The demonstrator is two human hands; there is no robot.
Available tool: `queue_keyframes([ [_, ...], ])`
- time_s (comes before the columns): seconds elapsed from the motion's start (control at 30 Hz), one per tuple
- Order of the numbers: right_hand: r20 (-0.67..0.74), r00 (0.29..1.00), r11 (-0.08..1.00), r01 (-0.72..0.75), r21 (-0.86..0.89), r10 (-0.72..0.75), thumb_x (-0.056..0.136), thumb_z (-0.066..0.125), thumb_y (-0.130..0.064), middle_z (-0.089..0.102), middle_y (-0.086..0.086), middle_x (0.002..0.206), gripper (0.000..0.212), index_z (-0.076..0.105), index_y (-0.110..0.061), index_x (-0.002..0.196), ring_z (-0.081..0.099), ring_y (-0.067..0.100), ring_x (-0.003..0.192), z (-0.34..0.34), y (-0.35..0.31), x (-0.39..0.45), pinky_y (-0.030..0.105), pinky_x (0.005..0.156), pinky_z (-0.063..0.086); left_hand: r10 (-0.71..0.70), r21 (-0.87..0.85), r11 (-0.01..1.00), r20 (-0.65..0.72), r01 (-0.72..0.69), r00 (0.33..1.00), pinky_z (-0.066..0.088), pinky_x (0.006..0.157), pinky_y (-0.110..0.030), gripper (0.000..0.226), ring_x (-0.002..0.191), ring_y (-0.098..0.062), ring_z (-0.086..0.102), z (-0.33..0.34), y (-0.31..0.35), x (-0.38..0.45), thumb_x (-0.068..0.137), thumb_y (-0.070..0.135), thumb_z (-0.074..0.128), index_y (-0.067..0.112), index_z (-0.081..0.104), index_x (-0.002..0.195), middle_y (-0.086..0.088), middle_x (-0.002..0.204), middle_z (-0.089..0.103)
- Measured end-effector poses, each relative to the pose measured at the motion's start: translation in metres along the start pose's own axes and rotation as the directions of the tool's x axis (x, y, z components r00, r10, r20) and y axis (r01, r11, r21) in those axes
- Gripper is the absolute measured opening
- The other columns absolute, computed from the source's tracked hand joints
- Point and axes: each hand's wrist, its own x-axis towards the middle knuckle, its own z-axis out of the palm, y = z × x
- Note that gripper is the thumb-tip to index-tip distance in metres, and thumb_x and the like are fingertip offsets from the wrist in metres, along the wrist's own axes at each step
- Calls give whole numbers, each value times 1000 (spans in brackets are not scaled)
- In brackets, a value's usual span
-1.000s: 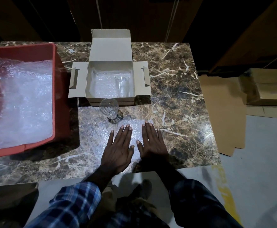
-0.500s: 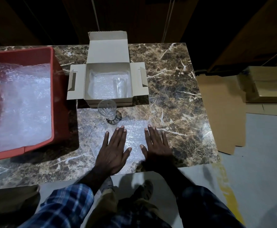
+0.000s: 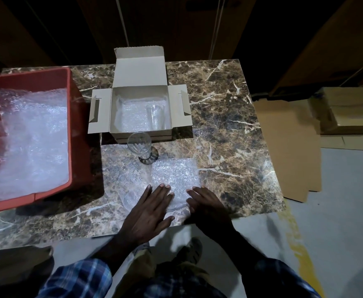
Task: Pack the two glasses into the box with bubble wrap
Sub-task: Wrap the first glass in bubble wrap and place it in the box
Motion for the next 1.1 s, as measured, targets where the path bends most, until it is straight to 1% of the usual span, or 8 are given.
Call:
queue_keyframes([
  [0.17,-185,978,982,-59,179,93,92,55,-15,73,5,107,19,73,-7,89,64,20,110,-12,-8,9,39,104,46,-11,-152,988,-192,-19,981,30,117,-45,30,121,-25,60,-5,-2,8,91,19,57,4,71,112,-9,120,70],
  [0.33,-25,1000,984,20,179,-16,77,77,-24,70,10,120,39,72,-2,108,62,25,118,-17,11,4,46,106,45,-146,-289,953,-172,91,974,27,119,-40,32,114,-21,65,-11,-9,7,88,20,54,1,73,106,-9,111,74],
  [0.6,-56,993,994,105,-18,-106,95,41,-66,71,12,118,73,76,-3,100,68,24,111,-24,11,0,42,102,50,-148,-342,931,-40,126,988,21,120,-39,47,119,-13,57,-28,-5,6,82,41,73,10,64,118,-2,118,67],
  [0.7,-110,994,995,-4,98,15,105,38,-44,74,13,105,59,75,0,96,66,21,102,-26,6,12,33,101,42,-203,-371,910,-13,184,979,24,118,-42,49,109,-14,58,-30,-7,9,78,41,72,13,63,117,1,112,66],
  [0.8,-104,965,942,-206,265,240,88,58,-15,71,12,75,20,71,-3,79,52,16,78,-34,0,32,33,75,41,-385,-474,822,-54,316,921,45,92,-39,24,75,-11,55,-39,-2,22,85,35,62,11,67,86,3,77,65],
  [0.87,4,913,847,-380,372,408,88,58,-20,56,-3,59,17,61,-14,73,45,15,62,-38,-2,43,34,59,32,-559,-539,700,-4,469,829,48,67,-34,32,63,-14,56,-45,-2,34,90,40,60,13,66,74,3,61,61],
  [0.97,89,844,751,-514,415,529,99,55,-29,42,-6,55,27,46,-22,75,38,11,55,-40,4,56,33,57,25,-714,-614,486,132,622,688,46,60,-33,34,57,-17,58,-43,-13,48,94,36,66,14,60,68,0,57,61],
  [1.1,155,837,775,-546,318,525,105,45,-32,48,-1,59,28,43,-15,83,47,23,57,-42,6,79,36,54,26,-748,-575,486,116,658,654,37,58,-34,39,58,-18,52,-43,-21,62,98,34,60,14,50,67,-1,57,55],
])
